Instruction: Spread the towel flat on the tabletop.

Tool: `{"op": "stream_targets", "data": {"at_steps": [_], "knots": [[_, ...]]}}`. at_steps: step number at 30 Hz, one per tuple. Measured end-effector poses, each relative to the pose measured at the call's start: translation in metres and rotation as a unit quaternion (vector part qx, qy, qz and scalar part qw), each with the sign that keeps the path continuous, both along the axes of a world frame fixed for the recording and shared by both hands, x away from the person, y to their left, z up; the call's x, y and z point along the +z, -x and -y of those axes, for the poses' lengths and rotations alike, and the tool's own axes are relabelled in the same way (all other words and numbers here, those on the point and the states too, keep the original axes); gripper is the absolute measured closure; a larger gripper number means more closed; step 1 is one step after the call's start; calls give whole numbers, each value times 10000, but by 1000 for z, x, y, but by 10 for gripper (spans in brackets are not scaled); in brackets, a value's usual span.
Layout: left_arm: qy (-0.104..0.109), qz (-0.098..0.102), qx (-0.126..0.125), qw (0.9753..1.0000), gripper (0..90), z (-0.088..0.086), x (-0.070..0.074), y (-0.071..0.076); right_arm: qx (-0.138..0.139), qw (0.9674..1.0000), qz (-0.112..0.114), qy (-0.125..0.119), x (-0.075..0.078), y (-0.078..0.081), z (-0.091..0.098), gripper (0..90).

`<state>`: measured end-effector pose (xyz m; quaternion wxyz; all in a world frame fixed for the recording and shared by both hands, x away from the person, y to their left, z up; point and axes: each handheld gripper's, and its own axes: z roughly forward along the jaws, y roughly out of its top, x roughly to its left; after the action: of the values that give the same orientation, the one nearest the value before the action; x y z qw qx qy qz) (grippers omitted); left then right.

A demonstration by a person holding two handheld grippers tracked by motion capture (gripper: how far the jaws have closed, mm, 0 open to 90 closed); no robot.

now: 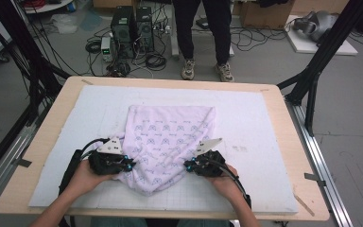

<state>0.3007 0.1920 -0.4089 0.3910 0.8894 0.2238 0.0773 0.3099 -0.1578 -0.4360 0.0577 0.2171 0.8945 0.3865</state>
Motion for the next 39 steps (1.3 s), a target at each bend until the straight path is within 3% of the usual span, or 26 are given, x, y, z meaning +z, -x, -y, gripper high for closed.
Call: {"op": "stream_targets", "data": {"at_steps": [5,9,11,14,17,19,22,25,29,31,34,37,39], "knots": [[212,185,287,9992,843,-1,20,-21,-222,9994,200,-170,24,-12,12,877],[426,107,622,9971,842,-3,30,-51,-474,9984,259,-192,43,-36,20,877],[453,-50,748,9962,841,-3,27,-65,-596,9977,247,-199,46,-50,22,877],[311,-154,1026,9941,840,-2,14,-85,-719,9972,166,-136,42,-67,18,877],[149,-321,1186,9923,834,-1,-3,-99,-801,9968,32,-16,30,-79,12,876],[199,-389,1244,9913,808,-2,-6,-103,-891,9960,-73,7,21,-86,10,871],[346,-295,1305,9904,704,-8,3,-97,-955,9954,-71,-35,18,-91,12,857],[535,-176,1247,9906,611,-16,20,-86,-990,9950,-19,-100,24,-86,15,787],[639,-23,1020,9927,527,-16,39,-62,-941,9953,91,-191,35,-76,20,718],[502,36,808,9955,497,-11,45,-49,-911,9953,156,-274,42,-68,22,707],[388,121,546,9977,463,-1,43,-30,-751,9963,265,-315,48,-53,20,674],[235,25,322,9992,445,11,31,-19,-556,9974,347,-303,47,-40,15,650],[150,-23,307,9994,439,18,20,-17,-472,9978,348,-320,44,-32,11,640]]}}
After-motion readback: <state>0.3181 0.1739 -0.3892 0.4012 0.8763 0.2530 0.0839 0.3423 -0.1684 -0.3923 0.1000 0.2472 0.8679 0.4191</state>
